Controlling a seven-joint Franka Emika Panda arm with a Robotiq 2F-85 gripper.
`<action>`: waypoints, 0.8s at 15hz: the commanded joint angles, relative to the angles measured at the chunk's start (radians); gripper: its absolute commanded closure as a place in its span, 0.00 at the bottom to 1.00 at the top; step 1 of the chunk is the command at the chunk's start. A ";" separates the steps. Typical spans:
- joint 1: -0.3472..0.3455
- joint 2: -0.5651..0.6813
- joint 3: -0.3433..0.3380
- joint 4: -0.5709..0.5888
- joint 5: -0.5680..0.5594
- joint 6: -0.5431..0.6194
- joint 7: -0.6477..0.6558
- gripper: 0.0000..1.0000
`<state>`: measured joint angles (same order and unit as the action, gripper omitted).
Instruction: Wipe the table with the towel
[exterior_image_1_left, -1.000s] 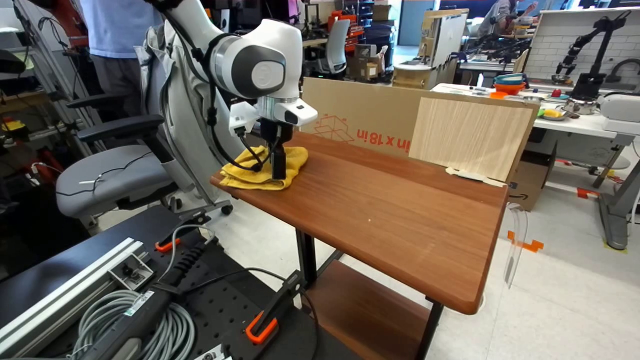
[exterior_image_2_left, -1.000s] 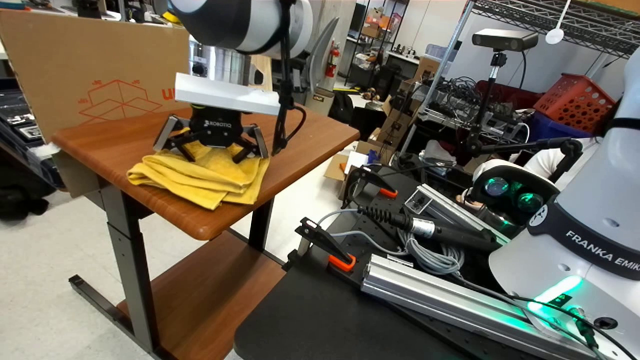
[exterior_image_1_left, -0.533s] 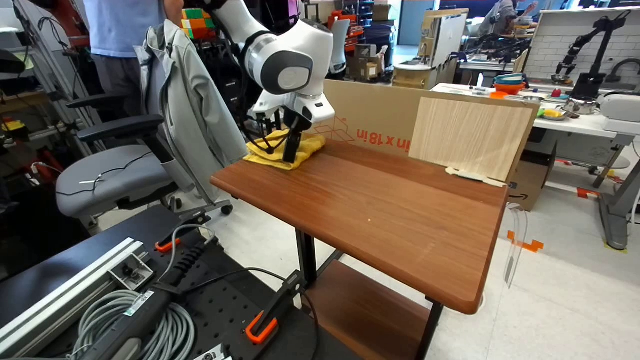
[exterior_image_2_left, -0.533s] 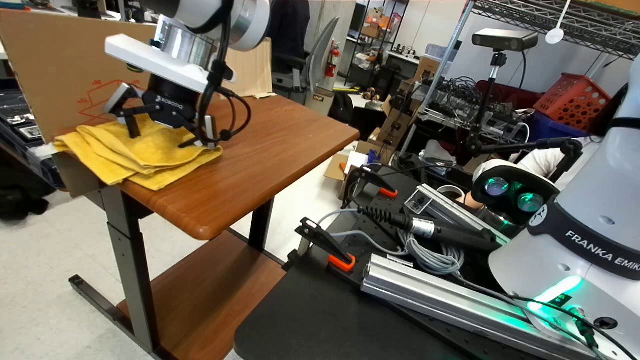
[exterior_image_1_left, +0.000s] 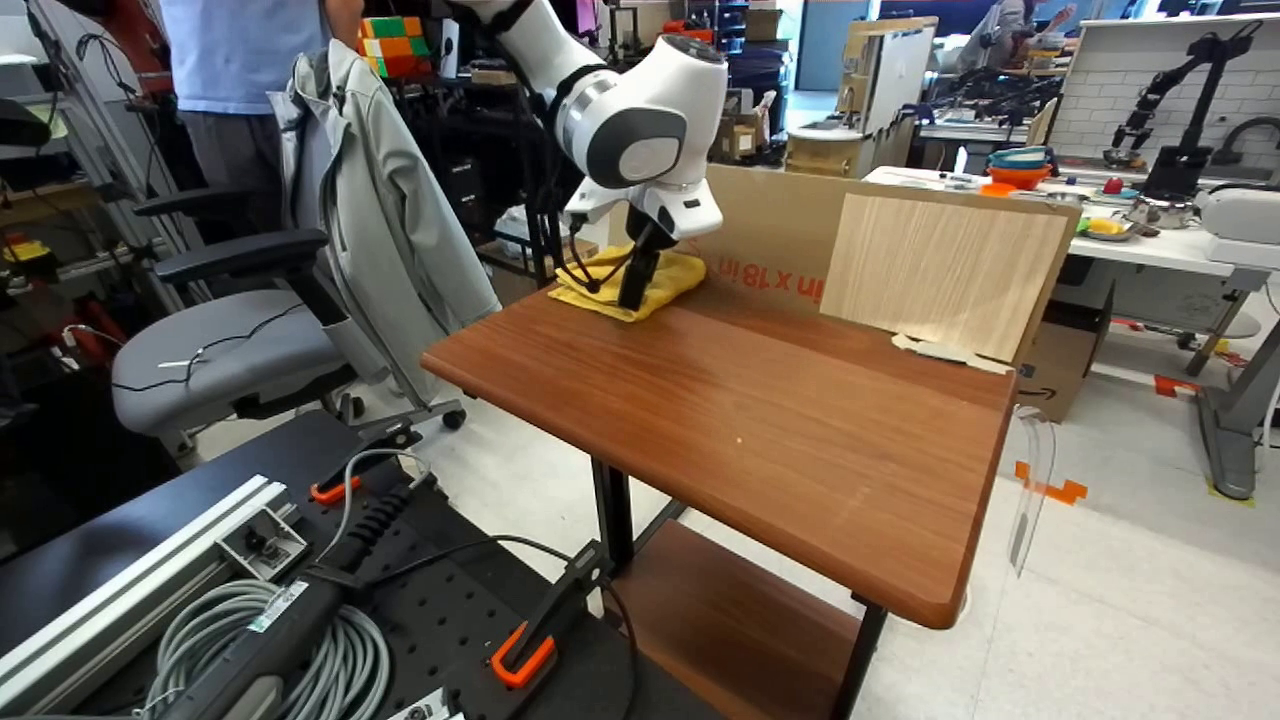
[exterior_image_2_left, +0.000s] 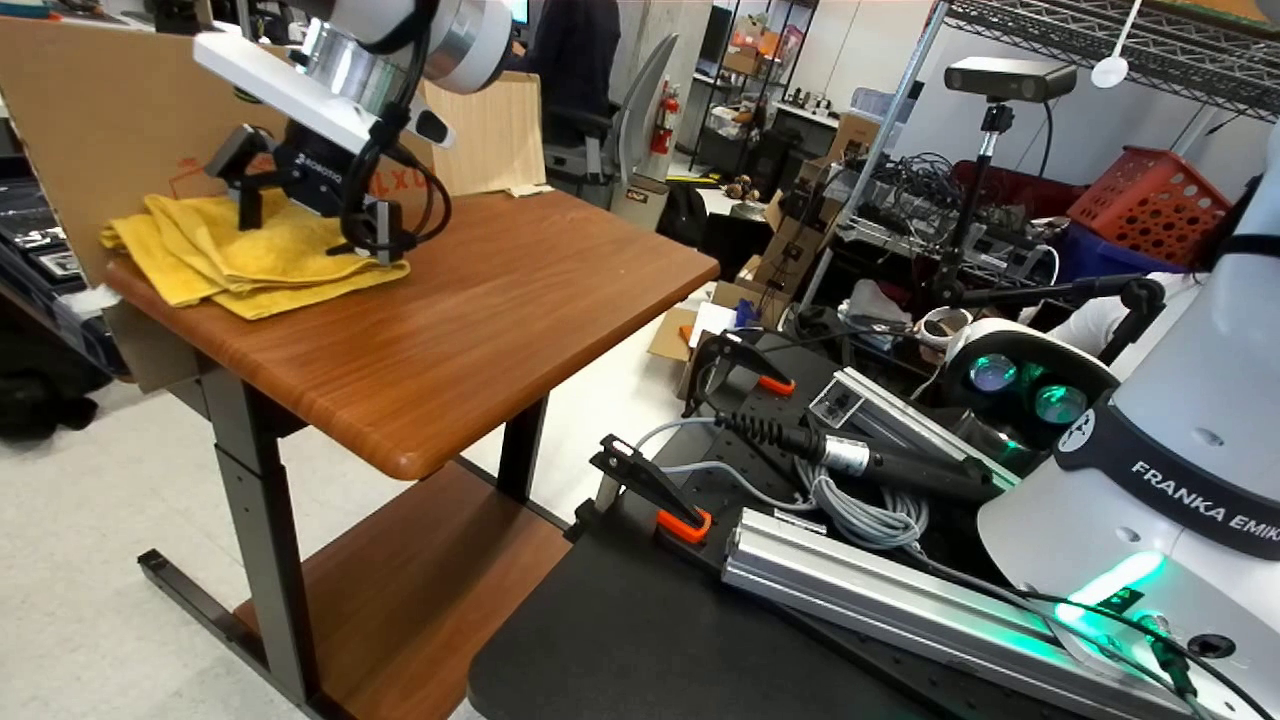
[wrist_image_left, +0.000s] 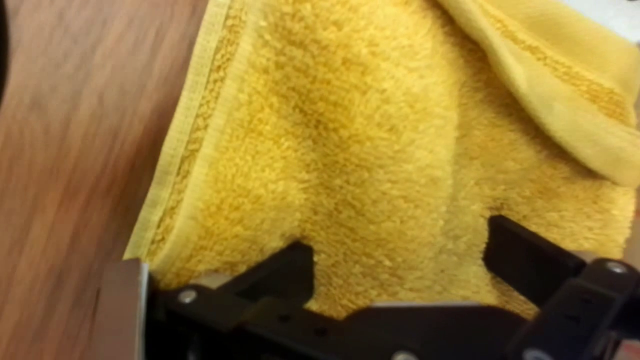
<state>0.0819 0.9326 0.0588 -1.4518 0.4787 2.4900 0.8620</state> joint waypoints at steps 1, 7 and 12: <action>-0.102 0.000 -0.037 -0.007 0.013 0.006 -0.003 0.00; -0.260 -0.016 -0.125 -0.020 0.023 0.013 0.048 0.00; -0.277 -0.081 -0.208 -0.111 -0.038 -0.065 0.130 0.00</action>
<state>-0.2136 0.9200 -0.1033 -1.4595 0.4794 2.4909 0.9408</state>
